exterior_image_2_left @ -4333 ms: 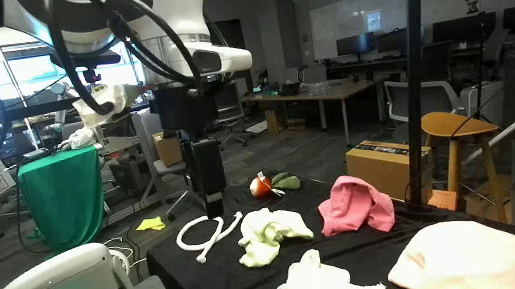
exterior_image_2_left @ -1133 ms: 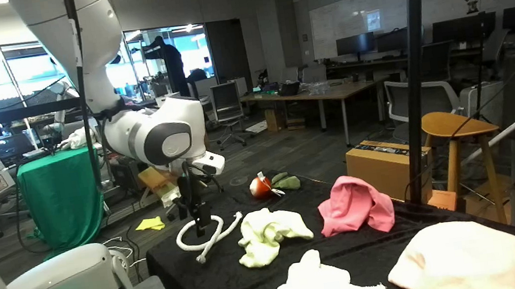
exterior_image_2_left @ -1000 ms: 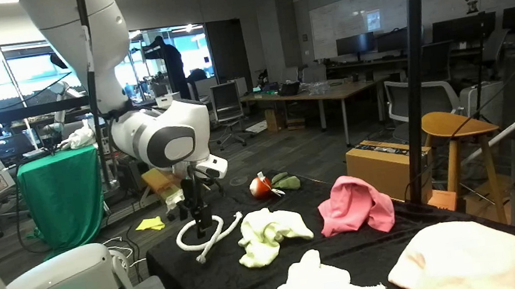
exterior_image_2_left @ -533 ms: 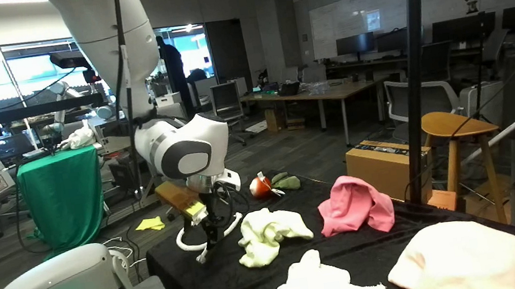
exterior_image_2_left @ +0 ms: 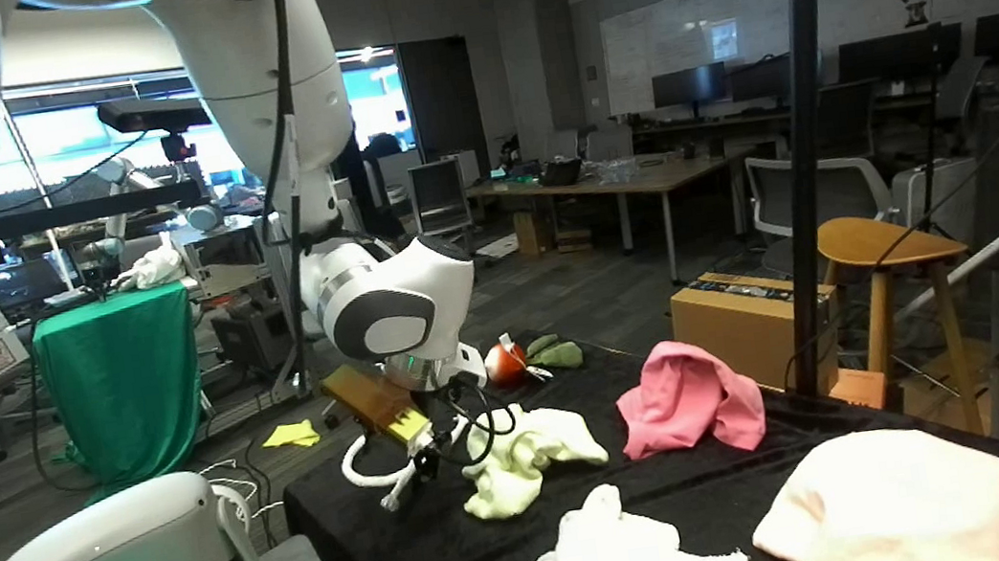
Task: Put all the objects on the table grouped together.
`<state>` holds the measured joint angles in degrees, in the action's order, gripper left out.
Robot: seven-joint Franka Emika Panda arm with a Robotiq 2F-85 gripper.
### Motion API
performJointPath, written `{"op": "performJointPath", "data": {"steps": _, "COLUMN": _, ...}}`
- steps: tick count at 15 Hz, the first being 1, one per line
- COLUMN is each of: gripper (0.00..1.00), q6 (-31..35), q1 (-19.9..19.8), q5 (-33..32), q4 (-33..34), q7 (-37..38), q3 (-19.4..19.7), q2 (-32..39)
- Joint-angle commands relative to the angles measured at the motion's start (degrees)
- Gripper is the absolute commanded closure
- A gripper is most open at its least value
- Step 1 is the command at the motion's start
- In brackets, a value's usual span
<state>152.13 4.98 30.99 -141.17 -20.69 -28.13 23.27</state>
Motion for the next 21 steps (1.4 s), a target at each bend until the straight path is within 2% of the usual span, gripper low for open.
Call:
{"op": "performJointPath", "data": {"steps": 1, "gripper": 0.0, "q6": -2.4, "q1": -4.37, "q5": 2.45, "q4": 3.7, "q7": -5.84, "q3": -1.62, "q2": 3.85}}
{"op": "performJointPath", "data": {"steps": 7, "gripper": 0.0, "q6": -10.96, "q1": -9.62, "q5": 2.16, "q4": 7.46, "q7": -15.39, "q3": -1.33, "q2": 7.36}}
{"op": "performJointPath", "data": {"steps": 10, "gripper": 0.0, "q6": -13.9, "q1": -10.07, "q5": 3.17, "q4": 9.21, "q7": -18.35, "q3": -0.58, "q2": 9.41}}
{"op": "performJointPath", "data": {"steps": 14, "gripper": 0.0, "q6": -13.6, "q1": -9.19, "q5": 4.78, "q4": 11.34, "q7": -18.75, "q3": 0.6, "q2": 12.8}}
{"op": "performJointPath", "data": {"steps": 21, "gripper": 0.0, "q6": -14.31, "q1": -9.89, "q5": 7.15, "q4": 14.75, "q7": -18.97, "q3": 0.5, "q2": 17.17}}
